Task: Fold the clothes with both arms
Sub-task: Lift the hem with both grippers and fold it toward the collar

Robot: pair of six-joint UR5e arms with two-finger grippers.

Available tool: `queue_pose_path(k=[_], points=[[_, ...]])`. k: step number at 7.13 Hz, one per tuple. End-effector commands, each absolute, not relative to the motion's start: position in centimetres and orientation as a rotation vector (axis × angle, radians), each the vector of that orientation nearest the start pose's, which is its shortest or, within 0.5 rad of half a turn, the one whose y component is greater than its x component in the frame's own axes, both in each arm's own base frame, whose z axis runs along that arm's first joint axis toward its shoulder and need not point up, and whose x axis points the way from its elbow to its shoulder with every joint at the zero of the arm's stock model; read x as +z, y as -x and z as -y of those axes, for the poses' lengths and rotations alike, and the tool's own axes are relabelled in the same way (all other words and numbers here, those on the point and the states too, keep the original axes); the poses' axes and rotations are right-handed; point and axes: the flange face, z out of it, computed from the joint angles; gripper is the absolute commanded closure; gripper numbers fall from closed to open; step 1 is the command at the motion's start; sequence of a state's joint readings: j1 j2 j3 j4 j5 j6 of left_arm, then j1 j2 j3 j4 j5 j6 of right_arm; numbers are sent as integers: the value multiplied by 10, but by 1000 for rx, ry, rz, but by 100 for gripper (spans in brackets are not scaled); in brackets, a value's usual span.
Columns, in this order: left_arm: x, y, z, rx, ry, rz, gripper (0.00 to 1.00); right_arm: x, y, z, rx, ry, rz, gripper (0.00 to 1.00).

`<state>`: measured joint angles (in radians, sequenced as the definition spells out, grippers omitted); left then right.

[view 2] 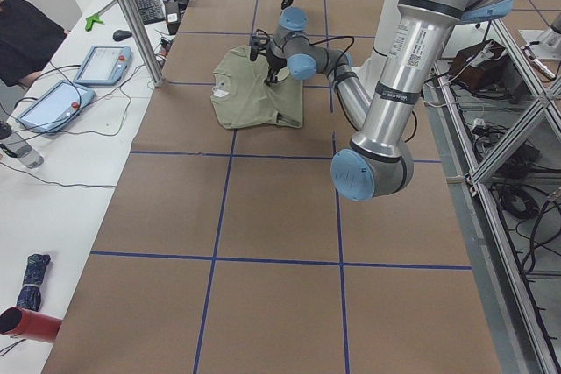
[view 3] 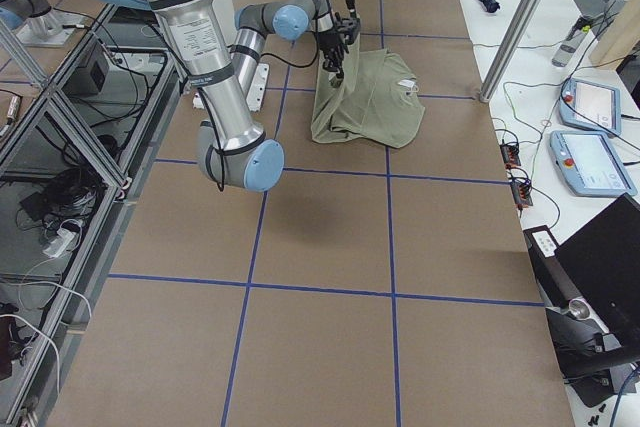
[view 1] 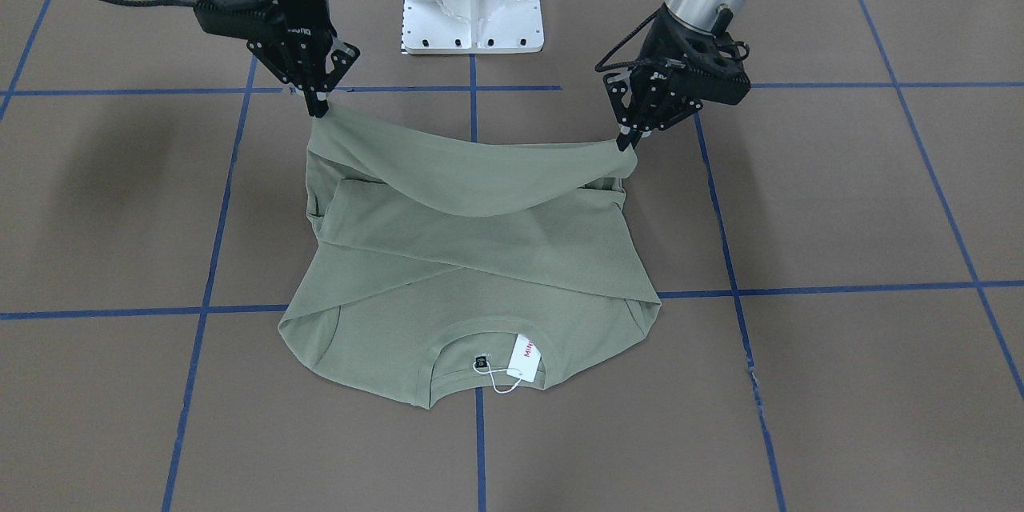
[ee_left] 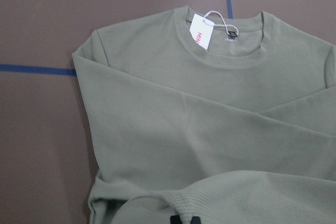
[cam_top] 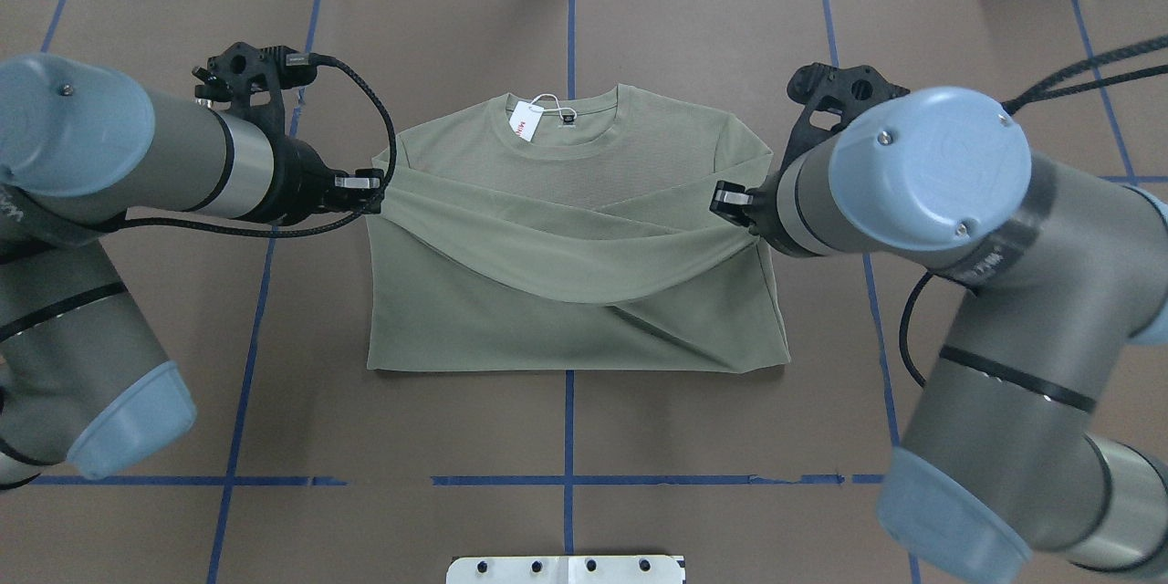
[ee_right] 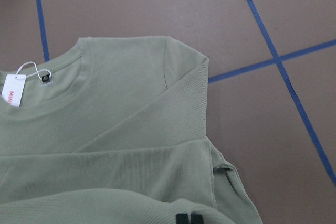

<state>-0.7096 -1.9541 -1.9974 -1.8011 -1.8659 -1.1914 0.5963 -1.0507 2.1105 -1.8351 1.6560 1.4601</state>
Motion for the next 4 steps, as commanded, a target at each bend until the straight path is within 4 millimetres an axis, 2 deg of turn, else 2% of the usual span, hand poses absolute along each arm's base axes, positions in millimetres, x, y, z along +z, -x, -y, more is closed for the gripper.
queue_pose_path(k=[1, 2, 3, 4], points=[[255, -370, 498, -190, -311, -949, 100, 220, 401, 503, 440, -236, 716, 100], [269, -372, 516, -222, -343, -920, 100, 236, 414, 539, 457, -234, 684, 100], [288, -386, 533, -233, -352, -902, 100, 260, 430, 570, 467, -245, 688, 100], [295, -409, 555, -244, -358, -879, 100, 285, 442, 585, 470, -250, 689, 100]])
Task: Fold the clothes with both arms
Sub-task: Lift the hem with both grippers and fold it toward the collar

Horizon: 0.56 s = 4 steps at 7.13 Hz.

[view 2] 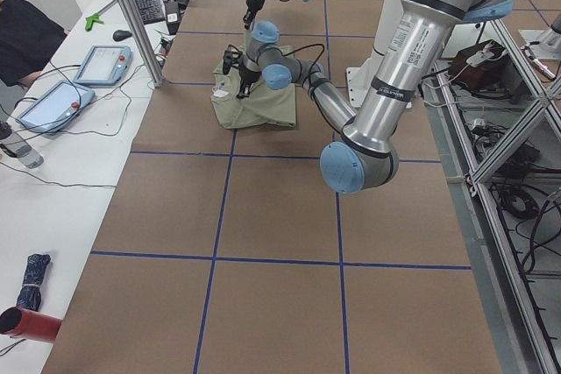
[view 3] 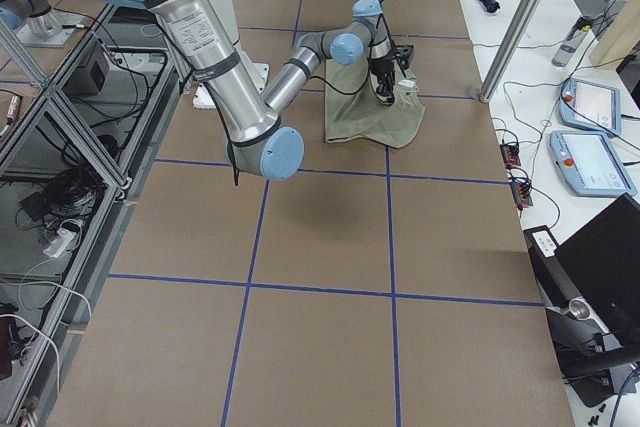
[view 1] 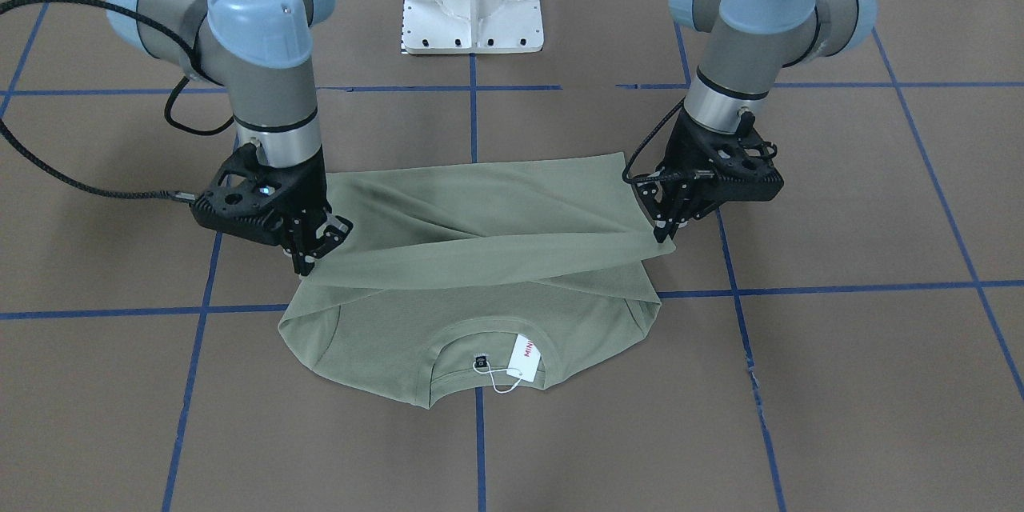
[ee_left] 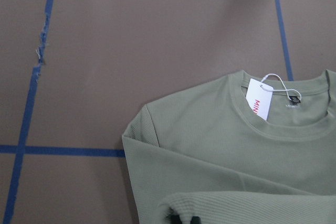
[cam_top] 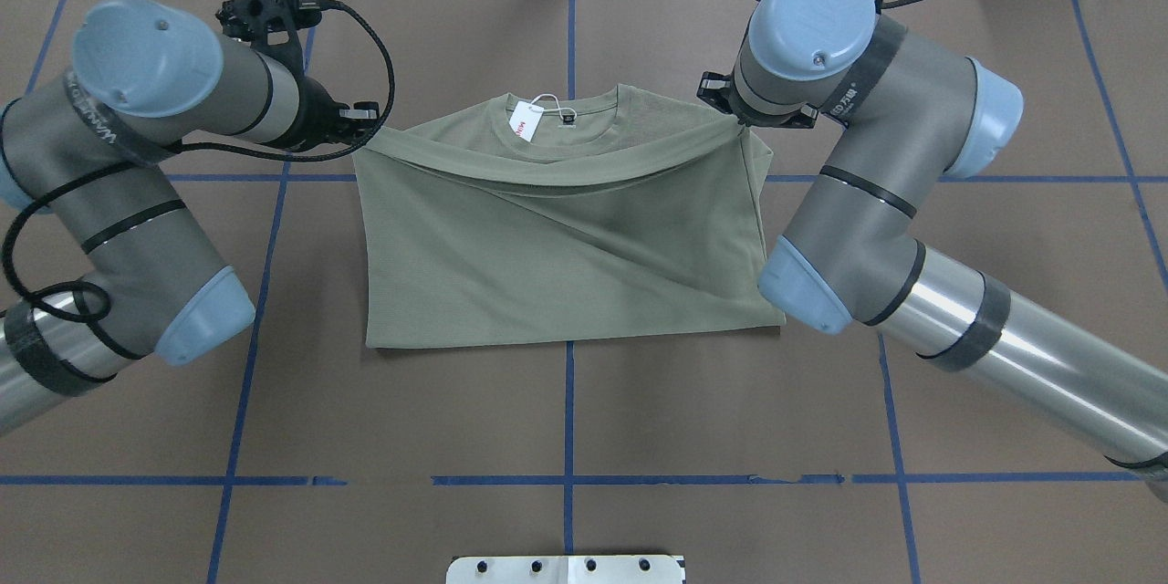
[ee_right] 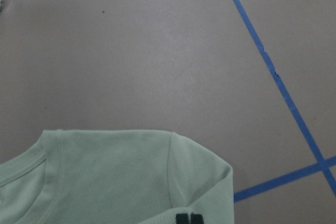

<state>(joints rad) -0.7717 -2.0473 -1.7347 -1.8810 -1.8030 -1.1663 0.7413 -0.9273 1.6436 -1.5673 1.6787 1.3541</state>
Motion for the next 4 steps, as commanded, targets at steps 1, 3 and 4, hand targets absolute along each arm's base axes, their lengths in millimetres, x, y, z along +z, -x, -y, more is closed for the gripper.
queue_pose_path(k=[1, 3, 4], points=[[315, -430, 577, -249, -361, -868, 100, 302, 448, 592, 455, -247, 669, 100], [345, -443, 586, -245, -360, -867, 100, 305, 446, 595, 451, -250, 661, 100], [346, -445, 584, -243, -358, -867, 100, 307, 448, 596, 451, -247, 657, 100]])
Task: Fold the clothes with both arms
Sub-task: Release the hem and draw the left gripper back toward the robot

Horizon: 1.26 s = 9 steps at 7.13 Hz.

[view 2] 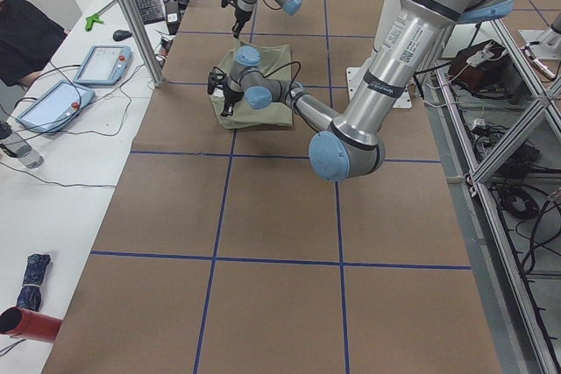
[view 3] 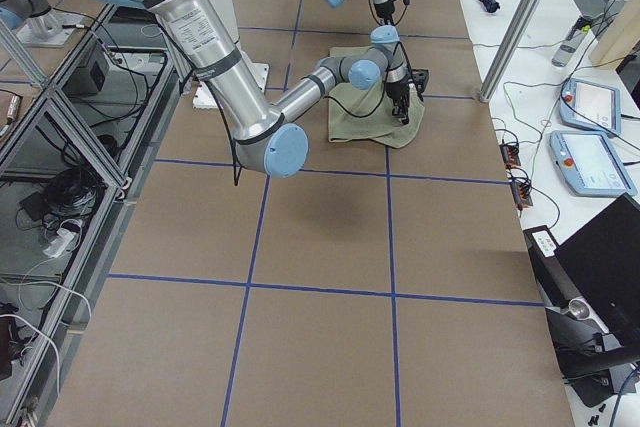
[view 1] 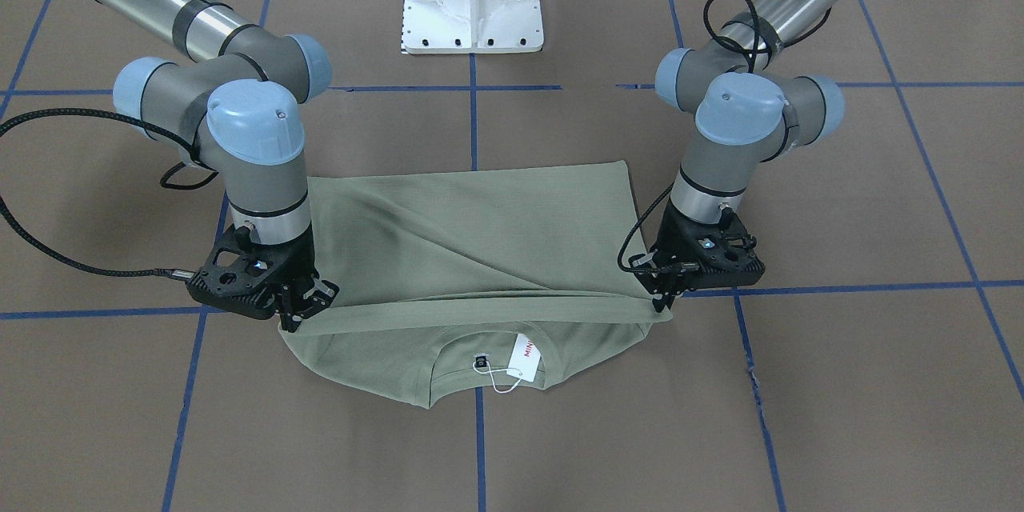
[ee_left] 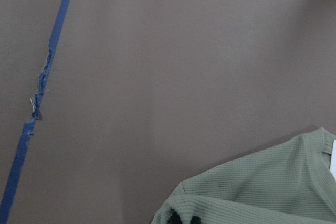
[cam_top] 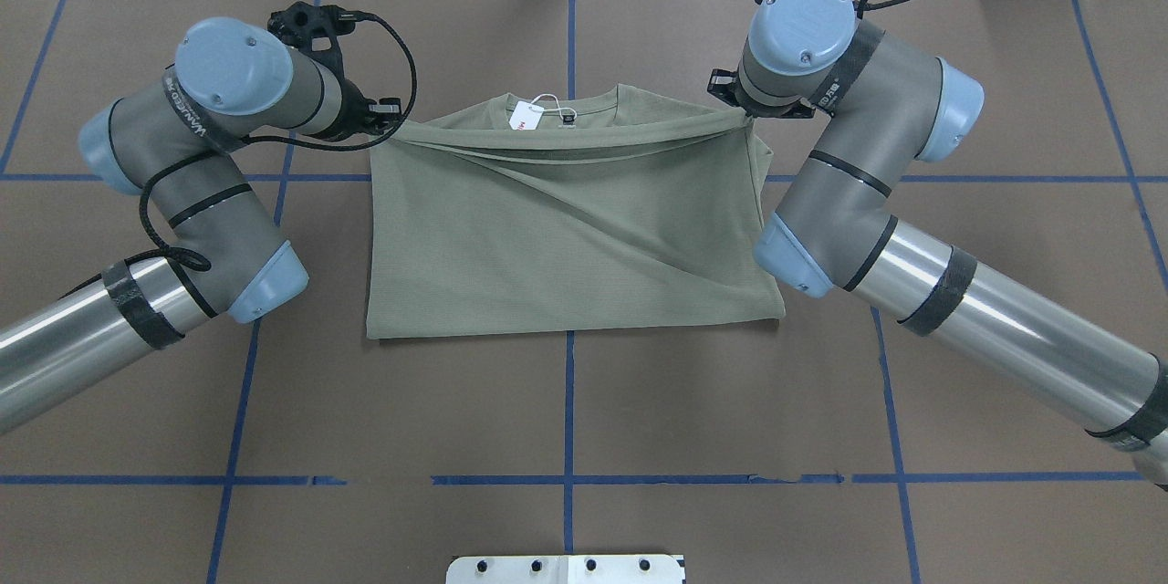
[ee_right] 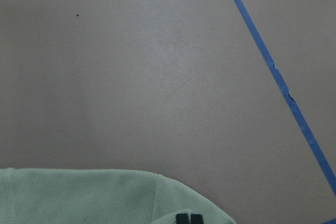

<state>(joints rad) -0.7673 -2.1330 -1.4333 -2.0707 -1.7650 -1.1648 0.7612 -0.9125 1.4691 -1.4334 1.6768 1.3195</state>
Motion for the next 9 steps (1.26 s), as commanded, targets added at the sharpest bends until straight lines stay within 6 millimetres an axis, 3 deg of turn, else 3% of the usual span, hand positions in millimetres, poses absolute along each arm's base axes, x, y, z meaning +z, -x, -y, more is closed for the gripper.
queue_pose_path(k=[1, 2, 3, 4, 6, 7, 8, 9], points=[[346, -445, 584, -241, -358, -868, 100, 310, 450, 597, 447, -243, 648, 71], [344, -445, 583, -238, -362, -871, 1, 315, 460, 592, 434, -243, 639, 1], [331, -439, 578, -143, -411, -875, 0, 308, 459, 590, 408, -253, 651, 0], [312, -420, 561, -68, -468, -902, 0, 296, 450, 584, 311, -284, 679, 0], [313, -385, 490, -13, -441, -996, 0, 289, 441, 577, 282, -295, 703, 0], [322, -396, 431, -22, -370, -1039, 0, 285, 439, 575, 281, -300, 710, 0], [329, -405, 407, -60, -360, -1065, 0, 284, 439, 575, 281, -301, 713, 0], [352, -413, 389, -80, -363, -1063, 6, 285, 439, 575, 281, -300, 711, 0]])
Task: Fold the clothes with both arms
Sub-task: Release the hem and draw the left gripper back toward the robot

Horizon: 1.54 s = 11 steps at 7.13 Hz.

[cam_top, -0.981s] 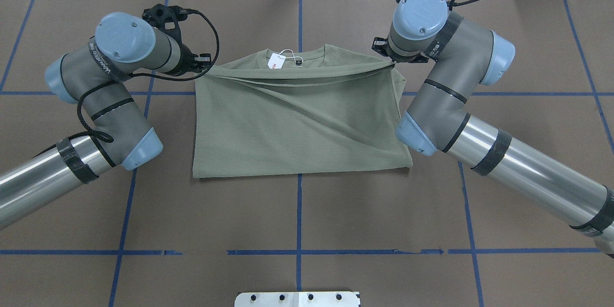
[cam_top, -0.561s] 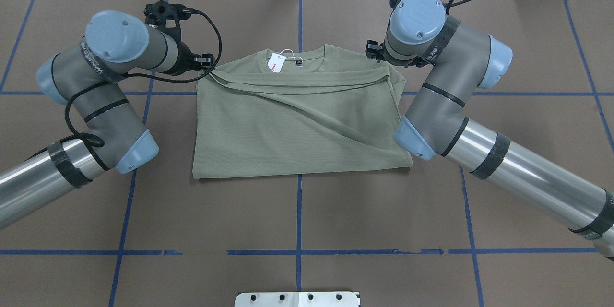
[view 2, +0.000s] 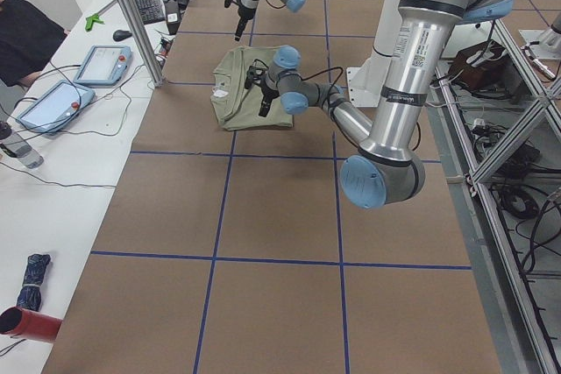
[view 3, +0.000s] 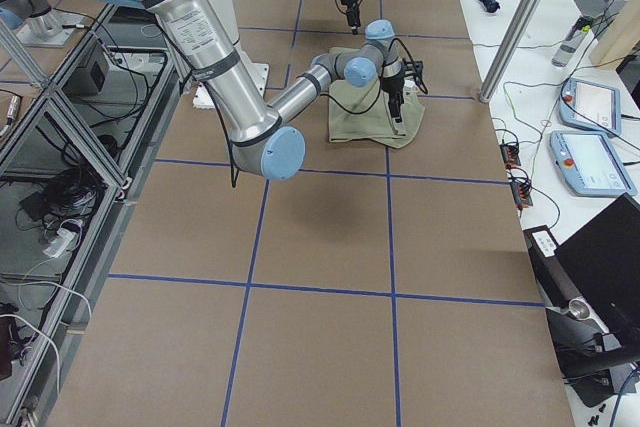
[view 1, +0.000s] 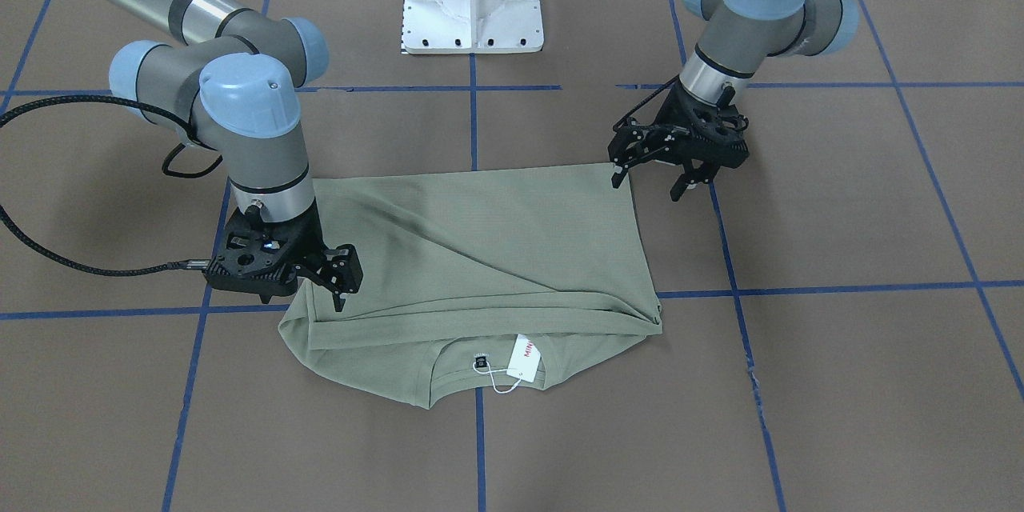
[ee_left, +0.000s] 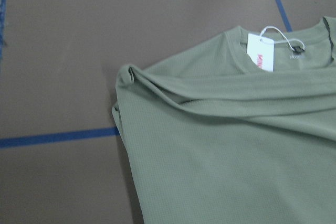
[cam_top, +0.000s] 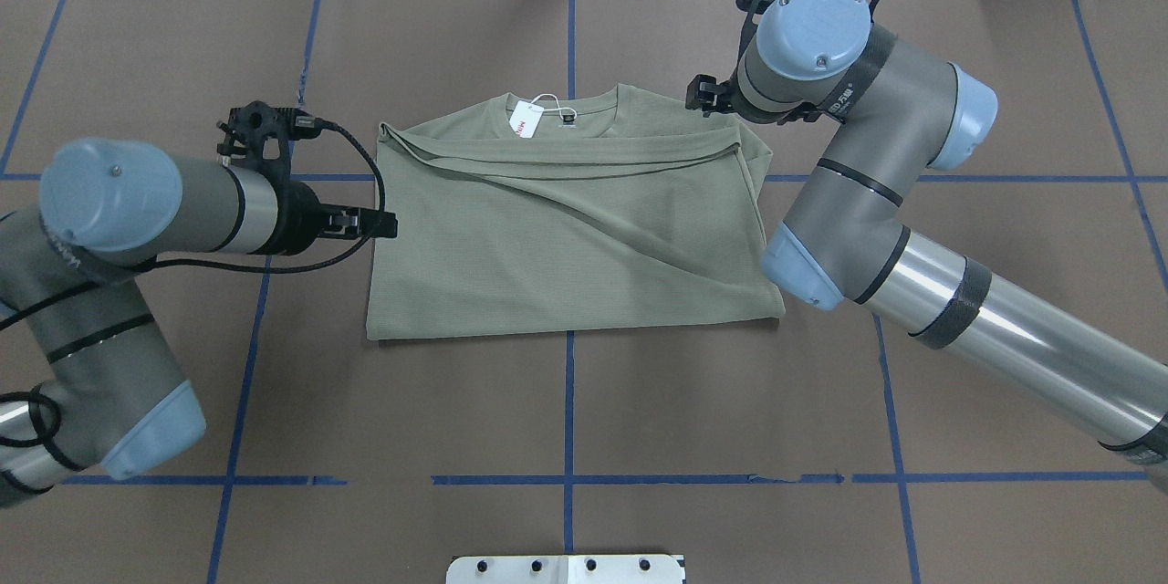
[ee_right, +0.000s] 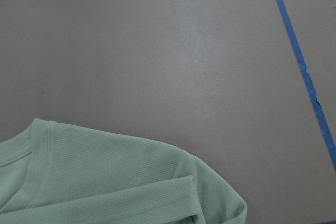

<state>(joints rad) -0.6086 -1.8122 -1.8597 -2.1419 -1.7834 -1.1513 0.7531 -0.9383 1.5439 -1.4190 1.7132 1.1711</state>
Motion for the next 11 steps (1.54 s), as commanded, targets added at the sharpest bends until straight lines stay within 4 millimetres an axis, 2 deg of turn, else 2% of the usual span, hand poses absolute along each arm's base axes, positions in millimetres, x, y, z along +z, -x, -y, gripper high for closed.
queue_pose_path(k=[1, 3, 4, 6, 7, 8, 9, 10, 11], points=[[365, -418, 381, -124, -349, -1069, 14, 286, 439, 574, 280, -299, 711, 0], [379, -457, 353, -192, -299, -1055, 24, 285, 439, 574, 279, -301, 713, 0], [381, -469, 341, -210, -282, -1056, 30, 283, 438, 572, 279, -303, 717, 0], [382, -472, 338, -207, -275, -1055, 41, 282, 436, 572, 281, -305, 720, 0], [383, -474, 339, -207, -274, -1052, 52, 282, 436, 572, 281, -305, 720, 0], [380, -475, 339, -208, -275, -1058, 68, 283, 436, 572, 280, -305, 718, 0], [379, -476, 339, -208, -275, -1059, 89, 283, 436, 572, 280, -306, 719, 0], [378, -476, 339, -207, -274, -1061, 100, 283, 437, 571, 279, -304, 718, 0], [379, -475, 339, -207, -274, -1060, 100, 283, 436, 572, 280, -305, 718, 0]])
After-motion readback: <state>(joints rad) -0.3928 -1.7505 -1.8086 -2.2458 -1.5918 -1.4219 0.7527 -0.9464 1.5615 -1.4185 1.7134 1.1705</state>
